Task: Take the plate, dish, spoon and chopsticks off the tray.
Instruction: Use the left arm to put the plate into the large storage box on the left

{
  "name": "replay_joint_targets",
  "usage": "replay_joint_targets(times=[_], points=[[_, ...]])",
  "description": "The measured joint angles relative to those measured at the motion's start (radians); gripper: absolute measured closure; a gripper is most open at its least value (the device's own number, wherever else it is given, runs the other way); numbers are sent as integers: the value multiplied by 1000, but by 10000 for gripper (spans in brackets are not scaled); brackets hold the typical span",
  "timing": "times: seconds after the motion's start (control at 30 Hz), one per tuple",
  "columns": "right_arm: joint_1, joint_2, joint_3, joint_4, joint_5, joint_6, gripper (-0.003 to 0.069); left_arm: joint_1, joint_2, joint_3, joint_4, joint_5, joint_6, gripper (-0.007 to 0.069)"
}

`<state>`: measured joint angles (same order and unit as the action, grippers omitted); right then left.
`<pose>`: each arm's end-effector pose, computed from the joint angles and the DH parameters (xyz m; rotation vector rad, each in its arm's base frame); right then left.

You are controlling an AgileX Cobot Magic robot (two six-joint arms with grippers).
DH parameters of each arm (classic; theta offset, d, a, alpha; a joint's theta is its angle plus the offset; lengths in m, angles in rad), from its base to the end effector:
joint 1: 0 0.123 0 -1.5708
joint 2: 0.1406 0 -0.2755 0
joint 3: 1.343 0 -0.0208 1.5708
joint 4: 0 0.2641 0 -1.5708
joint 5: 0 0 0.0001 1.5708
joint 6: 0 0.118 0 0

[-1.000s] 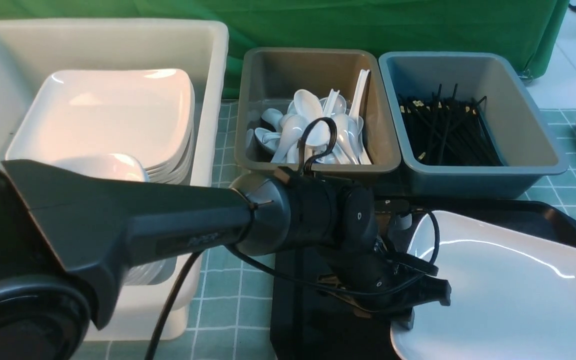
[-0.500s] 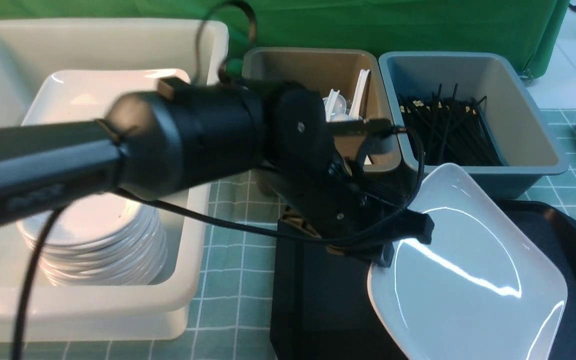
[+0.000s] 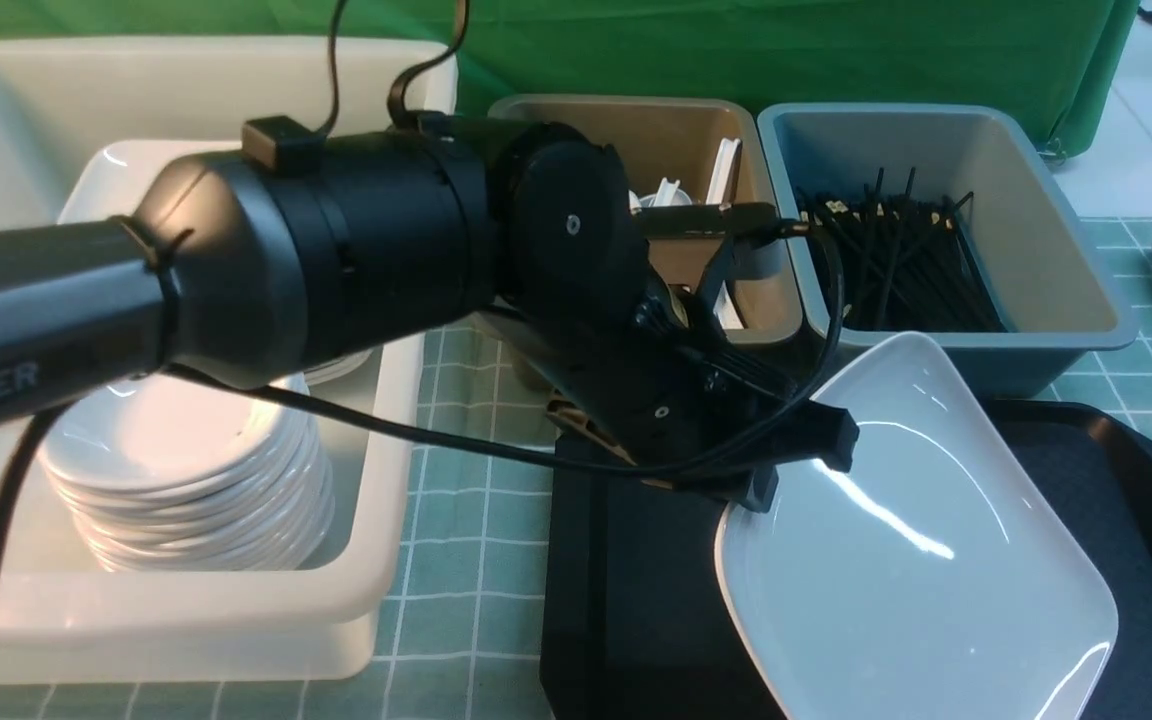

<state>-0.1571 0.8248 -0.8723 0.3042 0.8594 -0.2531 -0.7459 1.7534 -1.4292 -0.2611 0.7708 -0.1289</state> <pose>0.1917 -0.0032 0.3314 -0.0005 2.2546 0.1488 0.2887 -0.2956 0.2453 0.6360 2.5893 -0.6119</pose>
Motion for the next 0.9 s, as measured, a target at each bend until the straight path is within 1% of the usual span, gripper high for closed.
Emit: replay_joint_targets(times=[0.33, 0.67, 0.77, 0.87, 0.9], points=[[0, 0, 0, 0, -5, -1, 552, 67, -74, 3, -3, 17, 4, 596], [0, 0, 0, 0, -8, -1, 540, 73, -103, -16, 32, 46, 14, 595], [0, 0, 0, 0, -8, -1, 541, 93, -110, -58, 32, 82, 14, 595], [0, 0, 0, 0, -8, -1, 541, 134, -115, -110, 30, 124, 14, 595], [0, 0, 0, 0, -8, -1, 541, 162, -120, -136, 30, 139, 19, 595]])
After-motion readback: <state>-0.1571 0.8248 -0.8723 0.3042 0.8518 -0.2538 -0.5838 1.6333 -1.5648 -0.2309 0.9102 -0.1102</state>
